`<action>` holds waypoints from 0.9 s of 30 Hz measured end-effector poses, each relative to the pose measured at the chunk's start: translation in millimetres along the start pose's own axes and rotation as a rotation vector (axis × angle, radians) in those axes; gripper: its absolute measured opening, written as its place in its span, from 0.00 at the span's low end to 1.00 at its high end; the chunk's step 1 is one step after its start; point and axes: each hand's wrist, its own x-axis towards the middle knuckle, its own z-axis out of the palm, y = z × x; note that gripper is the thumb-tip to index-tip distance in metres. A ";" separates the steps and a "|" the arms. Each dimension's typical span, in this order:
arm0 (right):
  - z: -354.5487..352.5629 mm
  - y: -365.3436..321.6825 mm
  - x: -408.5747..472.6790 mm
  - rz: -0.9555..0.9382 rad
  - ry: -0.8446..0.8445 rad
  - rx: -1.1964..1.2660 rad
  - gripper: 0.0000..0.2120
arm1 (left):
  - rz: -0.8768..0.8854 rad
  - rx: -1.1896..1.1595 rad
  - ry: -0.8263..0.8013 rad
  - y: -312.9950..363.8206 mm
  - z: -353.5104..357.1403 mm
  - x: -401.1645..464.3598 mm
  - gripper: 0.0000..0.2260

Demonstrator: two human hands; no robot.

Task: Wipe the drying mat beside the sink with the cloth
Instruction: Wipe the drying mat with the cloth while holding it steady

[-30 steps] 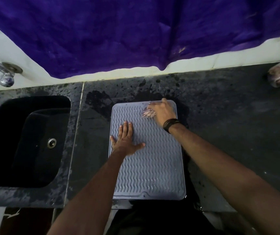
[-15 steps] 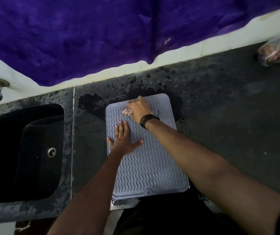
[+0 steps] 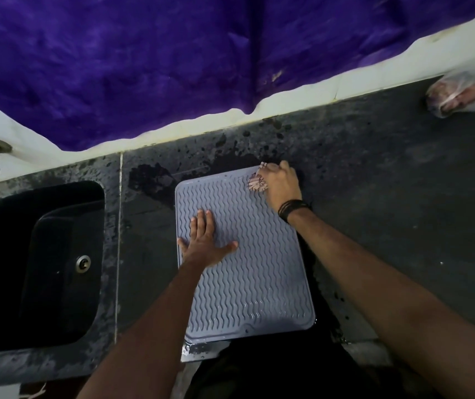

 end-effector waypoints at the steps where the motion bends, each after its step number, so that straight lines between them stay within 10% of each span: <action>1: 1.9 -4.1 -8.4 -0.010 -0.023 -0.008 0.21 | -0.002 0.000 -0.001 0.5 -0.3 -0.1 0.54; 27: 5.3 18.1 -133.1 -0.040 -0.115 -0.028 0.26 | -0.020 0.033 -0.008 11.2 -7.4 -11.3 0.52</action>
